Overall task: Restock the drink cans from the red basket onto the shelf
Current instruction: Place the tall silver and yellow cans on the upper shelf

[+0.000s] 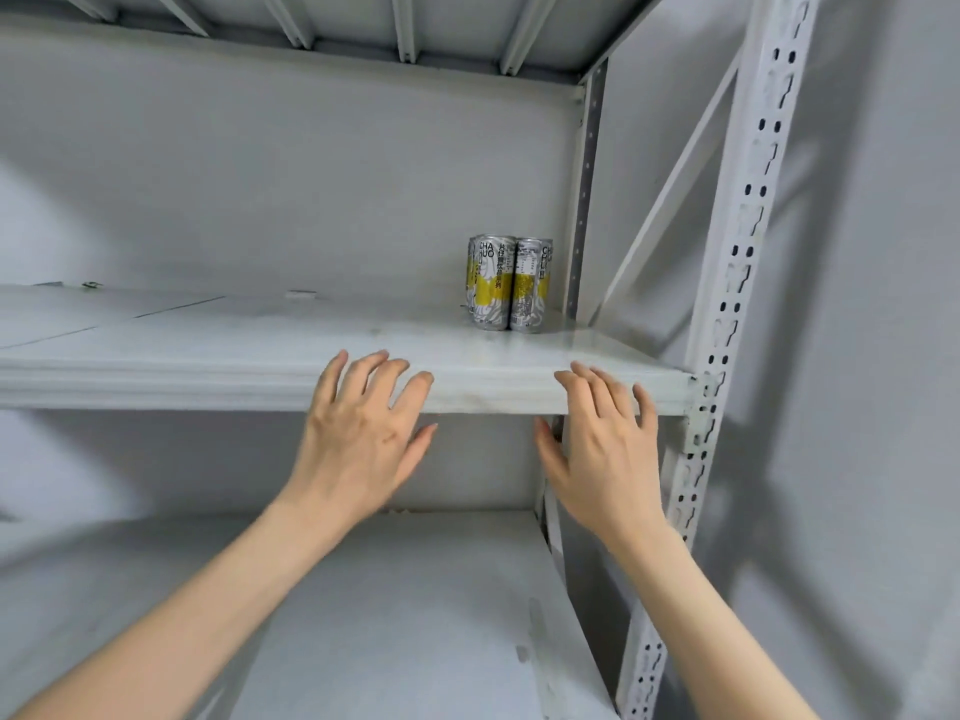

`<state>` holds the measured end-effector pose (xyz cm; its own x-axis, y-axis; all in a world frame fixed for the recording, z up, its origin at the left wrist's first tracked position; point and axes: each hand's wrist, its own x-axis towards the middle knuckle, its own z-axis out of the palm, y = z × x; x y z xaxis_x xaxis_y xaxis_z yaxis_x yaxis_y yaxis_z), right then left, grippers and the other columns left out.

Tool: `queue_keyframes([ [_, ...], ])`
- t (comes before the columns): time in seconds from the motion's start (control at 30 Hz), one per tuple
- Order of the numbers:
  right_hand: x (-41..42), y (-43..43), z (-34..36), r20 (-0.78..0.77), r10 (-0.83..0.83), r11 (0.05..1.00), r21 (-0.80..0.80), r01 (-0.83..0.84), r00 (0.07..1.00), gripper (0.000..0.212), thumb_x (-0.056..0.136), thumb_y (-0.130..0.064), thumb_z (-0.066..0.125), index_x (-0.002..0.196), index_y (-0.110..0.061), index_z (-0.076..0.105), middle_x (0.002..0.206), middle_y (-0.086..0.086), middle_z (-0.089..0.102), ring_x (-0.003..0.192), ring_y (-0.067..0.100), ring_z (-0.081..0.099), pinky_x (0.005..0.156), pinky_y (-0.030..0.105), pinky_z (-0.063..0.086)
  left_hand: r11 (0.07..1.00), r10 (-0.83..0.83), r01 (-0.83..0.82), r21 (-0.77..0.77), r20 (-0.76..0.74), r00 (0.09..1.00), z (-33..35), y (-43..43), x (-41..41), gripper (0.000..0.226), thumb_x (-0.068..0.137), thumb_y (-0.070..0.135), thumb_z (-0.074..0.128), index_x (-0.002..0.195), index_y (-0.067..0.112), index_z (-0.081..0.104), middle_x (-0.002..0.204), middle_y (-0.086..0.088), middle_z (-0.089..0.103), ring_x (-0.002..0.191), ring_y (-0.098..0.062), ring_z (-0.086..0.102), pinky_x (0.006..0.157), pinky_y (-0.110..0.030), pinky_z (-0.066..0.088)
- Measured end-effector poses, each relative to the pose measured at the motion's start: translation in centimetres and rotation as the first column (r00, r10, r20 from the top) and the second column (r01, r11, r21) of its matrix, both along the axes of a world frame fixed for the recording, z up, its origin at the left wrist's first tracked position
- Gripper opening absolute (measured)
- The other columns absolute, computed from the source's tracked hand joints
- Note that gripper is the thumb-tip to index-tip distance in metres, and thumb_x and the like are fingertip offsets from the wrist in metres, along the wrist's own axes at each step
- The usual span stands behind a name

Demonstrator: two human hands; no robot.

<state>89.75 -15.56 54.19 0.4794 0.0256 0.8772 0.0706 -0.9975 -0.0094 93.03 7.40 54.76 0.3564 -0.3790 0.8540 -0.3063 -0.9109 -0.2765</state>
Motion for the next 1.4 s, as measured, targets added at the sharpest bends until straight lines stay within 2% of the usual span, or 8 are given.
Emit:
queue_keyframes([
  [0.17,-4.3,1.4,-3.4,0.035,0.065,0.998,0.005,-0.066,0.997,0.044,0.086,-0.035,0.050,0.119,-0.007,0.061,0.129,0.009,0.062,0.123,0.027,0.055,0.105,0.056,0.036,0.999,0.038,-0.039,-0.021,-0.055,0.998,-4.8,1.5,-4.3,0.047,0.086,0.041,0.049,0.119,0.011,0.062,0.120,-0.016,0.062,0.119,-0.035,0.055,0.104,-0.054,0.039],
  [0.23,-6.4,2.0,-5.0,0.019,0.064,0.998,-0.004,-0.064,0.998,0.043,0.087,-0.034,0.051,0.120,-0.007,0.060,0.131,0.010,0.061,0.125,0.027,0.054,0.107,0.055,0.034,0.999,0.036,-0.039,-0.021,-0.107,0.994,-6.6,2.0,-6.4,0.047,0.086,0.041,0.047,0.120,0.012,0.060,0.122,-0.016,0.061,0.121,-0.035,0.053,0.104,-0.054,0.039],
  [0.4,-12.8,4.2,-8.8,-0.038,0.040,0.999,-0.008,-0.040,0.999,0.042,0.089,-0.034,0.049,0.120,-0.008,0.062,0.131,0.009,0.062,0.125,0.027,0.055,0.108,0.053,0.032,0.999,-0.012,0.005,-0.043,-0.160,0.987,-10.6,4.0,-12.1,0.044,0.087,0.039,0.052,0.122,0.013,0.056,0.125,-0.016,0.060,0.123,-0.035,0.050,0.105,-0.054,0.037],
  [0.53,-17.7,6.8,-12.6,-0.118,0.016,1.000,-0.008,-0.017,0.993,0.043,0.088,-0.035,0.053,0.121,-0.008,0.061,0.130,0.008,0.062,0.126,0.026,0.054,0.109,0.053,0.032,0.999,-0.036,0.027,-0.039,-0.243,0.969,-14.1,6.3,-16.5,0.050,0.081,0.033,0.072,0.124,0.009,0.060,0.127,-0.018,0.059,0.123,-0.037,0.052,0.105,-0.056,0.038],
  [0.8,-27.0,12.8,-21.2,-0.321,0.035,0.998,0.063,-0.016,0.946,0.047,0.089,-0.039,0.048,0.124,-0.010,0.060,0.133,0.006,0.060,0.129,0.025,0.052,0.111,0.052,0.027,1.000,-0.016,0.010,-0.016,-0.468,0.883,-22.6,11.1,-25.9,0.050,0.083,0.034,0.071,0.126,0.011,0.060,0.131,-0.017,0.057,0.126,-0.036,0.050,0.105,-0.055,0.039],
  [1.07,-34.4,16.5,-30.0,-0.519,0.129,0.990,0.109,-0.085,0.845,0.050,0.087,-0.041,0.049,0.128,-0.013,0.057,0.139,0.004,0.056,0.133,0.023,0.047,0.112,0.050,0.022,0.996,0.062,-0.091,-0.016,-0.609,0.791,-31.7,14.8,-34.8,0.053,0.081,0.033,0.073,0.127,0.011,0.059,0.131,-0.017,0.057,0.124,-0.035,0.050,0.105,-0.054,0.039],
  [1.27,-40.0,17.2,-36.5,-0.640,0.196,0.981,0.133,-0.143,0.743,0.051,0.082,-0.036,0.059,0.127,-0.013,0.056,0.137,0.006,0.057,0.130,0.025,0.049,0.110,0.050,0.024,0.986,0.133,-0.166,0.028,-0.729,0.671,-38.1,16.2,-41.5,0.054,0.078,0.032,0.076,0.126,0.011,0.060,0.128,-0.017,0.059,0.122,-0.035,0.052,0.100,-0.054,0.045],
  [1.4,-42.0,17.5,-40.3,-0.738,0.200,0.980,0.141,-0.143,0.645,0.054,0.080,-0.040,0.056,0.129,-0.015,0.056,0.138,0.004,0.057,0.131,0.023,0.049,0.110,0.048,0.023,0.978,0.182,-0.193,0.081,-0.786,0.591,-41.6,17.2,-44.0,0.054,0.075,0.032,0.079,0.123,0.011,0.062,0.124,-0.016,0.061,0.118,-0.035,0.055,0.097,-0.054,0.046],
])
